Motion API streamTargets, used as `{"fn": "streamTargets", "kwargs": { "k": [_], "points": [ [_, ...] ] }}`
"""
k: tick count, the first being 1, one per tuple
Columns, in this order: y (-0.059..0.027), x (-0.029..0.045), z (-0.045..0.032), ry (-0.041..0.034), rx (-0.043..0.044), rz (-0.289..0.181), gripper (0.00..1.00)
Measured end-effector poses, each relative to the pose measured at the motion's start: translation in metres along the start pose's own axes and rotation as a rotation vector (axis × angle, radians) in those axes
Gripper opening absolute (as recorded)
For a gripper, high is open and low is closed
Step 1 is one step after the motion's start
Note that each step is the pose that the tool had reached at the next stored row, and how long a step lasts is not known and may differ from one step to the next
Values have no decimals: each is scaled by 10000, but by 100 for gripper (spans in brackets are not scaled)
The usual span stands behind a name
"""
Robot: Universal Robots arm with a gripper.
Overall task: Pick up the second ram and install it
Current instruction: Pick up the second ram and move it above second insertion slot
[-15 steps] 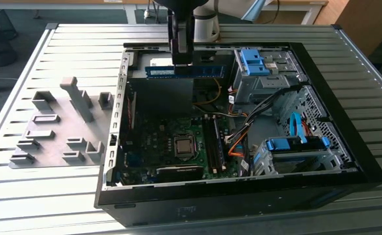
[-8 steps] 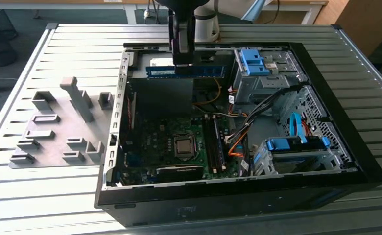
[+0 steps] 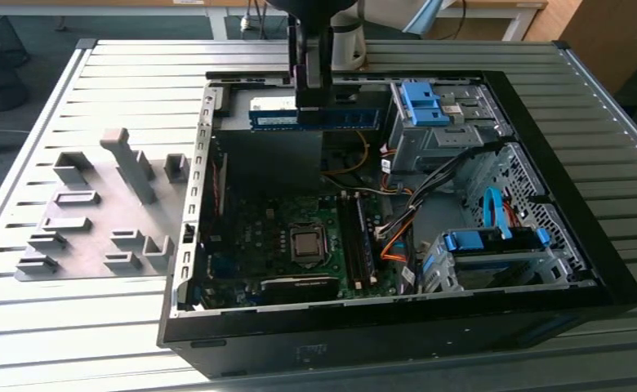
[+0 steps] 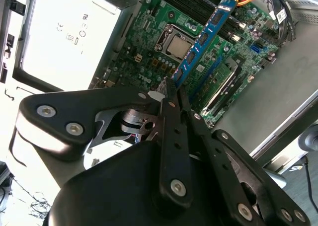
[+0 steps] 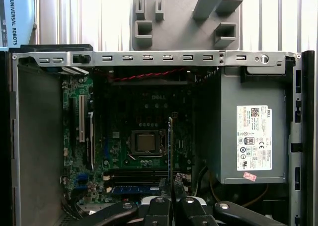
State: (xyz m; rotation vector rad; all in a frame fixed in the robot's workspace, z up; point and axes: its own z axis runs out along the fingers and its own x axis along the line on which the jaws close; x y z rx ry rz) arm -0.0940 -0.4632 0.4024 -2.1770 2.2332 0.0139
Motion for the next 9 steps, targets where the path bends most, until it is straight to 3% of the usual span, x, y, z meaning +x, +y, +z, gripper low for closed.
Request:
{"fn": "streamTargets", "kwargs": {
  "k": [9],
  "points": [
    [-109,-3,2,1,0,-1,14]
  ]
}}
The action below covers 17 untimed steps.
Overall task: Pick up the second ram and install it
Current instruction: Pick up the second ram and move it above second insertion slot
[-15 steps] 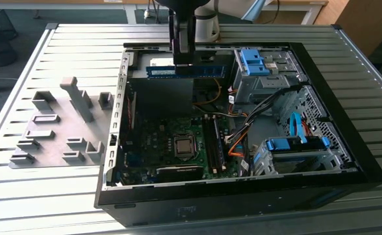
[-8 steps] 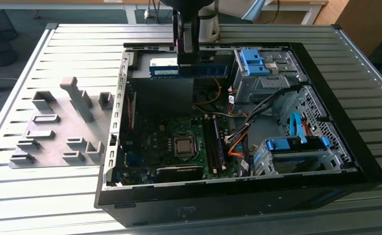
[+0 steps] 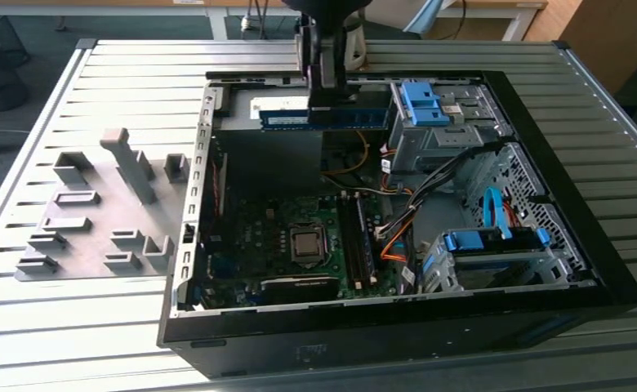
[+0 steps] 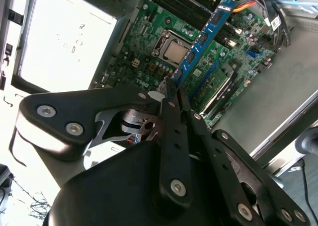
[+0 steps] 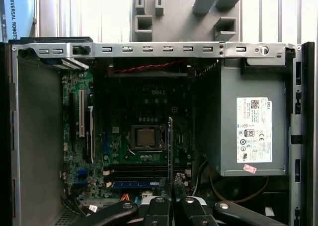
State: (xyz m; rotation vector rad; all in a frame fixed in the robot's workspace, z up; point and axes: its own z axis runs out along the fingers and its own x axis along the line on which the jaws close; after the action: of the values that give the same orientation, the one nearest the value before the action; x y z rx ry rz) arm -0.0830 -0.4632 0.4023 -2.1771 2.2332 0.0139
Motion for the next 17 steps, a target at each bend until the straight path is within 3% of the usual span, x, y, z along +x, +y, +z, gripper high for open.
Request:
{"fn": "streamTargets", "kwargs": {
  "k": [17],
  "points": [
    [-152,-4,3,0,0,0,14]
  ]
}}
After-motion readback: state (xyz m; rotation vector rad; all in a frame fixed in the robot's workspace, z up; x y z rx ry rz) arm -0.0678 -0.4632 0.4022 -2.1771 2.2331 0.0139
